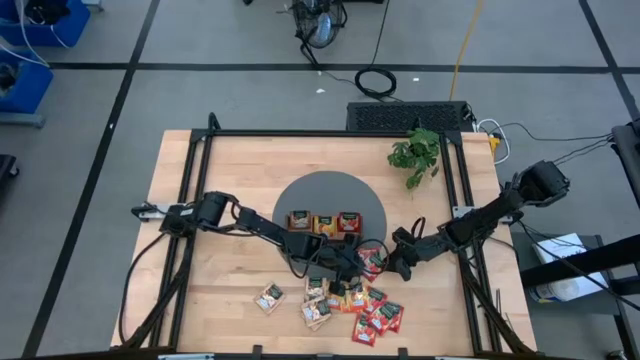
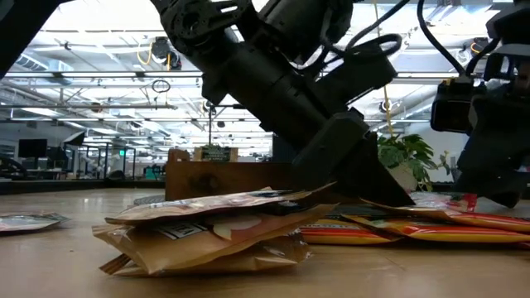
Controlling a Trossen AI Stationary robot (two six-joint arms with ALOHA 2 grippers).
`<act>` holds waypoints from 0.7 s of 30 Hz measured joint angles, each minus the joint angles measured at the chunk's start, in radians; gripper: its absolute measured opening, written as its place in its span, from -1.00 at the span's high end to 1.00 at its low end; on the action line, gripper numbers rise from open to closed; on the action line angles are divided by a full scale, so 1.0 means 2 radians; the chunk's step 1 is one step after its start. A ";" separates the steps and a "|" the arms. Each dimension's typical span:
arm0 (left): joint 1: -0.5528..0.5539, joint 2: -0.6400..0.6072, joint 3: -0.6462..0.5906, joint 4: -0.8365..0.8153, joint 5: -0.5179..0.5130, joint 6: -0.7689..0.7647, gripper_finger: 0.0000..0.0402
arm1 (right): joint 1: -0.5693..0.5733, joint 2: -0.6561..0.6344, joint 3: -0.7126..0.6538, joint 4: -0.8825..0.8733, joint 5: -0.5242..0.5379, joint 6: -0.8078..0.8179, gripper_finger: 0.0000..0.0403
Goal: Pick & Place Tea
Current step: Put the red tea bag into the right section of the wooden organizer
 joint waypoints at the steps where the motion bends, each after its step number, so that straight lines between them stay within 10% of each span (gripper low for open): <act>1: 0.001 0.004 0.000 0.006 0.000 0.000 0.40 | 0.000 0.000 0.000 -0.007 -0.004 0.009 0.20; 21: 0.006 0.007 0.000 0.028 0.006 -0.008 0.40 | 0.000 0.000 -0.001 -0.037 -0.032 0.016 0.62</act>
